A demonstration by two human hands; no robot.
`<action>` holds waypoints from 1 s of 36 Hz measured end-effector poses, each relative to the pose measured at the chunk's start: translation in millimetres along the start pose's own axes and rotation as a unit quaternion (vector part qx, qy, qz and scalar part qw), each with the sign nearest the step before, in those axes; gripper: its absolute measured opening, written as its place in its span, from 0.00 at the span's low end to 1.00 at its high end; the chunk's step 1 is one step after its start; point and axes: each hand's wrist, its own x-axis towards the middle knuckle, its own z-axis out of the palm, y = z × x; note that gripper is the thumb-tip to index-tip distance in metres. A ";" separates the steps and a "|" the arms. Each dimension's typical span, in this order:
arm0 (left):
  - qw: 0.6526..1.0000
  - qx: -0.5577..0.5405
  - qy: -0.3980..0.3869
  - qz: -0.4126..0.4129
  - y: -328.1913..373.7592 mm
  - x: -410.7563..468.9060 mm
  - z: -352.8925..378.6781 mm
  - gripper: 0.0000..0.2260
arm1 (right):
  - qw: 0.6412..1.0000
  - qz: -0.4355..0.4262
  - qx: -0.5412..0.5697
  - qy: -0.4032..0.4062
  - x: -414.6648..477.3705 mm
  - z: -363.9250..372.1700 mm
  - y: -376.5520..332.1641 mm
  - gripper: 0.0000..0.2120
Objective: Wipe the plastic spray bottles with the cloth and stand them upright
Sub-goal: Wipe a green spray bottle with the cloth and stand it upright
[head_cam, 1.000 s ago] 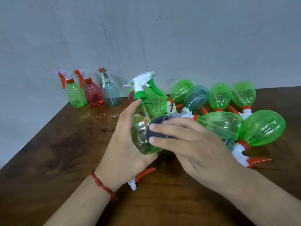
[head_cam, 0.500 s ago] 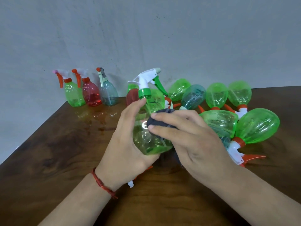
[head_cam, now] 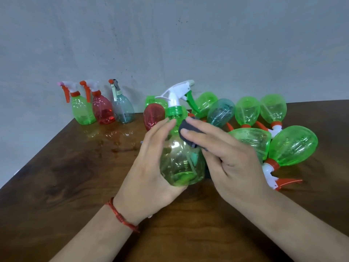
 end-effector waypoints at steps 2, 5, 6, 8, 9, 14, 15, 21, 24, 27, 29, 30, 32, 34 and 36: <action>0.999 -0.007 0.029 -0.037 1.1 0.1 -0.3 0.46 | 0.999 -0.021 -0.012 -0.026 -2.9 1.8 1.9 0.23; 0.991 -0.040 0.058 -0.112 -4.0 -0.6 -2.3 0.47 | 0.996 -0.062 -0.021 -0.066 -5.0 5.2 4.6 0.22; 0.987 -0.057 0.064 -0.138 -6.5 -0.8 -3.5 0.49 | 0.994 -0.075 -0.024 -0.077 -5.4 6.3 5.4 0.23; 0.978 -0.089 0.072 -0.174 -8.3 -0.4 -5.9 0.50 | 0.991 -0.095 -0.035 -0.092 -6.0 7.5 6.1 0.25; 0.975 -0.101 0.073 -0.183 -7.8 -0.2 -6.6 0.50 | 0.989 -0.100 -0.042 -0.096 -6.4 7.6 6.3 0.27; 0.976 -0.100 0.068 -0.181 -8.5 -0.4 -4.6 0.50 | 0.989 -0.104 -0.057 -0.093 -5.9 5.8 5.8 0.27; 0.981 -0.086 0.059 -0.165 -8.4 -0.7 -4.3 0.49 | 0.990 -0.096 -0.053 -0.089 -5.4 5.5 5.2 0.25; 0.999 -0.008 -0.010 -0.033 1.6 -0.4 -1.8 0.45 | 0.997 -0.033 -0.055 -0.035 -1.9 0.8 4.2 0.24; 0.999 -0.015 -0.045 -0.008 3.2 -1.4 0.9 0.45 | 1.000 0.009 -0.022 -0.002 -0.2 0.0 6.4 0.25; 0.998 -0.035 -0.051 -0.001 3.8 -2.6 1.3 0.45 | 0.999 0.036 0.023 0.012 0.2 -0.4 8.4 0.26; 0.998 -0.038 -0.041 -0.003 2.9 -3.2 1.2 0.46 | 0.999 0.034 0.030 0.004 1.1 -0.8 8.5 0.25; 0.999 -0.039 -0.034 -0.011 2.2 -3.2 1.8 0.46 | 0.999 0.028 0.027 0.000 1.3 -0.9 8.5 0.25; 0.998 -0.044 -0.010 -0.041 0.8 -3.8 2.9 0.48 | 1.000 0.012 0.017 -0.011 0.5 -0.5 8.0 0.25; 0.994 -0.067 0.016 -0.080 -2.2 -4.7 2.2 0.49 | 1.000 -0.007 0.007 -0.029 -1.2 -0.6 7.5 0.25; 0.988 -0.095 0.038 -0.117 -5.2 -4.8 0.1 0.51 | 0.998 -0.030 -0.004 -0.046 -3.5 -0.6 7.9 0.25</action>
